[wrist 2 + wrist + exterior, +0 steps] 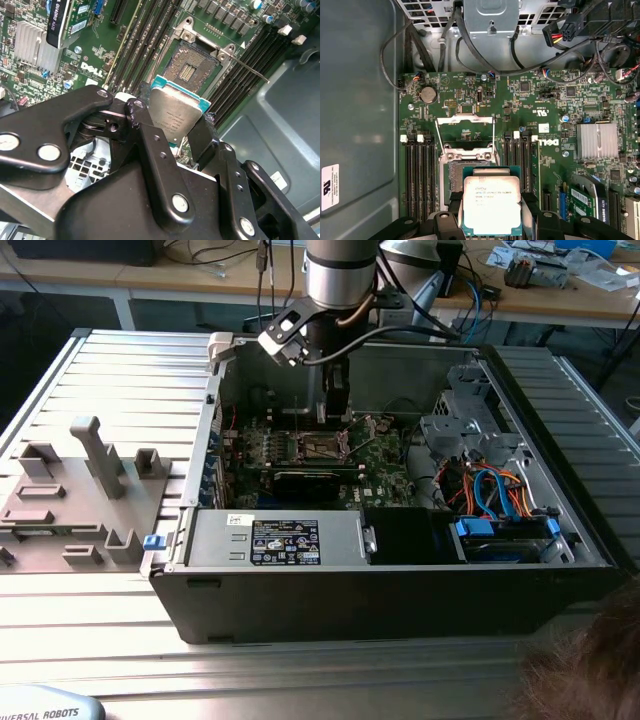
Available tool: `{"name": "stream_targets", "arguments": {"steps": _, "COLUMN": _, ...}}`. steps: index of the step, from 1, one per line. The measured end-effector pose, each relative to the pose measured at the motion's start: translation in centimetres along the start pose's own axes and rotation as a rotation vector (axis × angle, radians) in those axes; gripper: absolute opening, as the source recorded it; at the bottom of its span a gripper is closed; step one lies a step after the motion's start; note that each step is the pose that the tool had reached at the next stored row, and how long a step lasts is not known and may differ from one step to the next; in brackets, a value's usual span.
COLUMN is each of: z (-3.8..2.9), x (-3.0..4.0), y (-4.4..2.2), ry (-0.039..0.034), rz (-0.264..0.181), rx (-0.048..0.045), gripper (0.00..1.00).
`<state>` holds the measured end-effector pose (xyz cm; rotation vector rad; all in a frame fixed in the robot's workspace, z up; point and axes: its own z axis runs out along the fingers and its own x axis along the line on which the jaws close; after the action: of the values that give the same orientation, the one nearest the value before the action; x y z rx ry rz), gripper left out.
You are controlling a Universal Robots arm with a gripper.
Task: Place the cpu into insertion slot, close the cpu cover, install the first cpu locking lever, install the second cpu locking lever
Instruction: 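Place the cpu into insertion slot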
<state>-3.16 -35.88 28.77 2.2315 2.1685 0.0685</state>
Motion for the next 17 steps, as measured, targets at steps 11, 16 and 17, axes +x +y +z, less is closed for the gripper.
{"name": "stream_targets", "arguments": {"steps": 11, "z": 0.19, "x": 0.0, "y": -0.01, "ry": -0.0005, "rz": 0.0, "rx": 0.0001, "gripper": 0.54}}
{"name": "stream_targets", "arguments": {"steps": 16, "z": 0.3, "x": 0.0, "y": -0.02, "ry": -0.0004, "rz": 0.0, "rx": 0.0, "gripper": 0.54}}
{"name": "stream_targets", "arguments": {"steps": 17, "z": 0.31, "x": 0.0, "y": -0.02, "ry": -0.0004, "rz": 0.0, "rx": 0.0, "gripper": 0.54}}
